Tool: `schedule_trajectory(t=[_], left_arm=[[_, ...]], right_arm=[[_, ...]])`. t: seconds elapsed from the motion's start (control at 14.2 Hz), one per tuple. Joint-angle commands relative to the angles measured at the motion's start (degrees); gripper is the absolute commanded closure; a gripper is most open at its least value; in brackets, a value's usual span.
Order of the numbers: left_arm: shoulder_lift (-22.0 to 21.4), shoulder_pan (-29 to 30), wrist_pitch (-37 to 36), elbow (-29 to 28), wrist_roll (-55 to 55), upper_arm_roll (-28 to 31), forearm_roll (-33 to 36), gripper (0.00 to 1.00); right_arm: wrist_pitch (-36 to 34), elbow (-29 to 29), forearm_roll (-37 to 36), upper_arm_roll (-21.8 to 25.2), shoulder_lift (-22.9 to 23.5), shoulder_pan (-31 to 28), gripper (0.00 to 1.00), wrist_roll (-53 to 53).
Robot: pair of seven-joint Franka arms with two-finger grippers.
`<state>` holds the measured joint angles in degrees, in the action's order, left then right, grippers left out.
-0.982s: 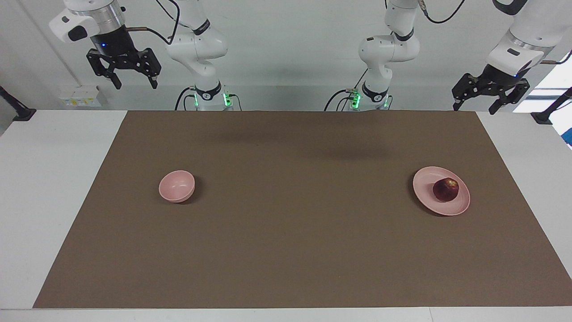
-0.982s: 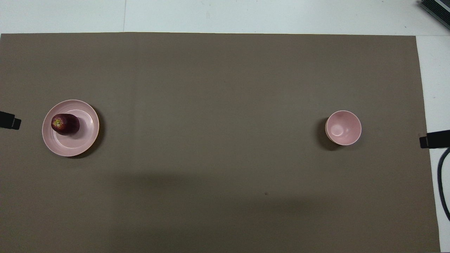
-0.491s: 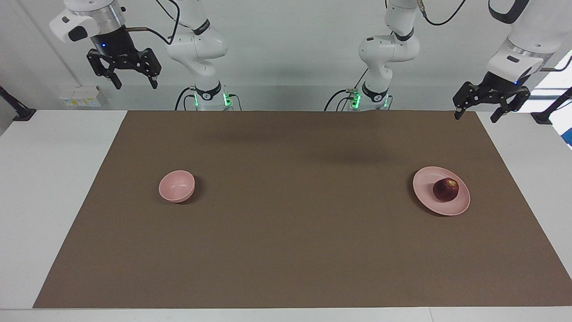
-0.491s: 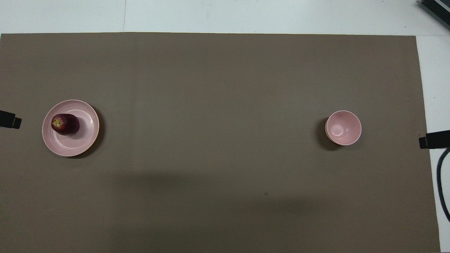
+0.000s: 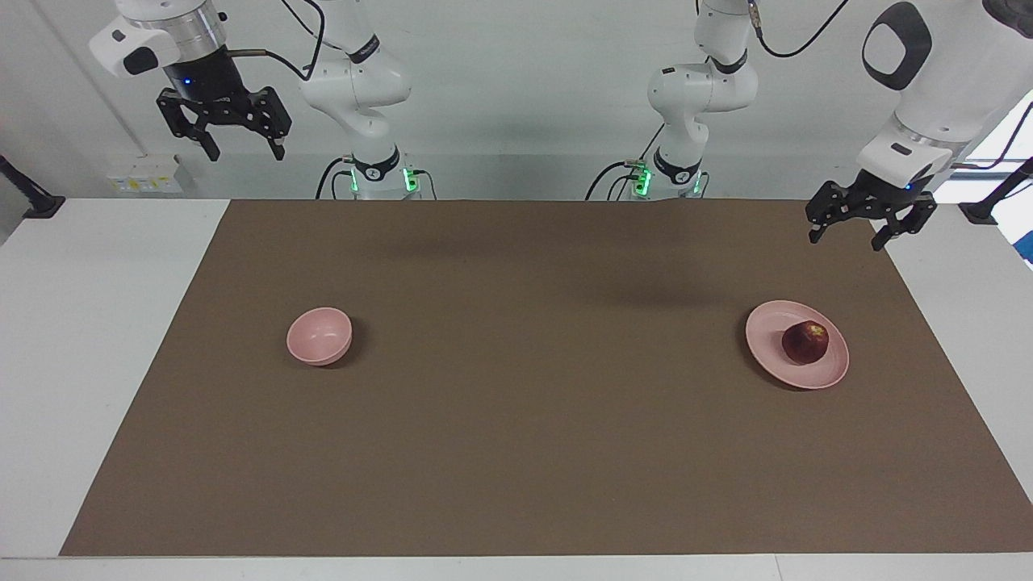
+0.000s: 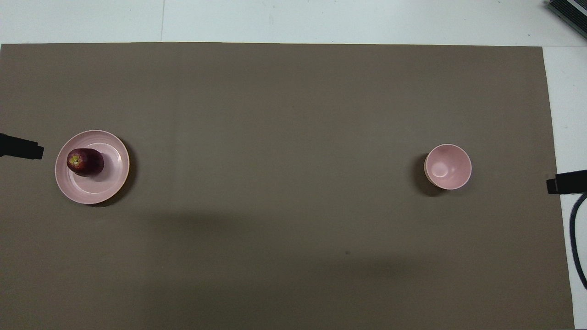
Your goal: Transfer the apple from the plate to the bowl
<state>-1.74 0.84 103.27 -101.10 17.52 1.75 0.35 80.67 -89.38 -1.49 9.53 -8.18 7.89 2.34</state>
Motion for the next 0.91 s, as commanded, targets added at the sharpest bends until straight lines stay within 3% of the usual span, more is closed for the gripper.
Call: schedule_trajectory(t=[0.0, 0.42, 0.84], left_arm=[[-2.1, 1.9, 6.3, -6.6, 4.8, 0.2, -0.9, 0.0], [-0.2, 4.3, 16.0, -13.4, 10.9, 0.2, -2.3, 0.0], [7.7, 5.3, 26.3, -16.9, 14.2, 0.2, -7.4, 0.0]], right_arm=[[-0.9, -0.8, 0.3, 0.0, -0.9, -0.4, 0.0, 1.4], [-0.7, -0.8, 0.3, 0.0, -0.9, -0.4, 0.0, 1.4], [-1.6, -0.4, 0.5, -0.1, -0.8, -0.4, 0.0, 1.6]])
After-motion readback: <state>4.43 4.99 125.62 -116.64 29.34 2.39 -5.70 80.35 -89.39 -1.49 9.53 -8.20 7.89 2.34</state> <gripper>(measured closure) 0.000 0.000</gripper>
